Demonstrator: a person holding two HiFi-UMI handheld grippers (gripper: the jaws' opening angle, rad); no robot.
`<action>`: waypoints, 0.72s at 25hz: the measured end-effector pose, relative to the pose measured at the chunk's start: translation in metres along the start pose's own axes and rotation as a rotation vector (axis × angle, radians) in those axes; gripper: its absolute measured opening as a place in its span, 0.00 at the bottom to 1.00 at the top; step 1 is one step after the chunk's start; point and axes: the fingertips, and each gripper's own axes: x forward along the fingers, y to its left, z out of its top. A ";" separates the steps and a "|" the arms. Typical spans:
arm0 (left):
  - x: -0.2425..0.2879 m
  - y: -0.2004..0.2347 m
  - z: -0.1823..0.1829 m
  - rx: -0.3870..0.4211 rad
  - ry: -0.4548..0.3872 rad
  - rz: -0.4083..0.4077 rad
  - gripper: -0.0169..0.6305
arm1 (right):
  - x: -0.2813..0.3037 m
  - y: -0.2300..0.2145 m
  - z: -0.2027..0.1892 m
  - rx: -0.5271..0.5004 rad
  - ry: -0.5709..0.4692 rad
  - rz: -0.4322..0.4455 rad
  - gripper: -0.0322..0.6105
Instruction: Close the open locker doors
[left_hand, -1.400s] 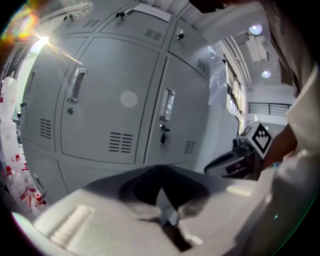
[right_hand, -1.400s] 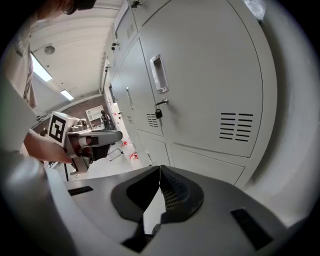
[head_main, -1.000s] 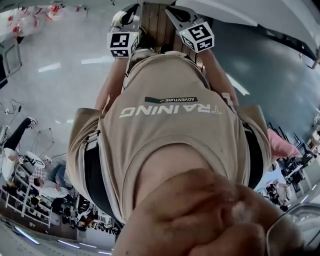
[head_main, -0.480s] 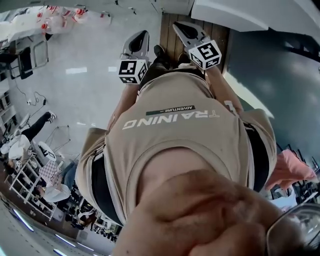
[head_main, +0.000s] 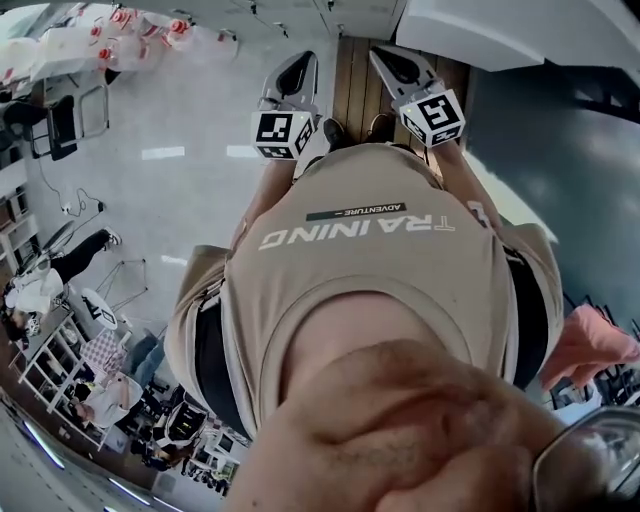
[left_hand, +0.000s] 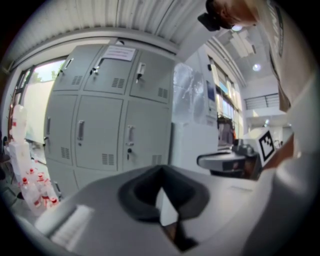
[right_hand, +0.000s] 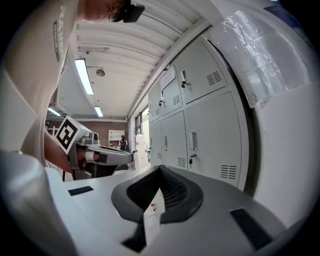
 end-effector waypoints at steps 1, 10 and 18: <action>-0.004 0.001 -0.002 0.000 -0.003 0.000 0.03 | 0.002 0.007 0.001 -0.013 -0.001 0.002 0.07; -0.027 0.042 -0.025 -0.018 -0.006 0.064 0.03 | 0.022 0.031 0.004 0.041 -0.046 0.013 0.07; -0.018 0.056 -0.012 0.011 -0.031 0.021 0.03 | 0.038 0.023 0.020 0.024 -0.081 -0.018 0.07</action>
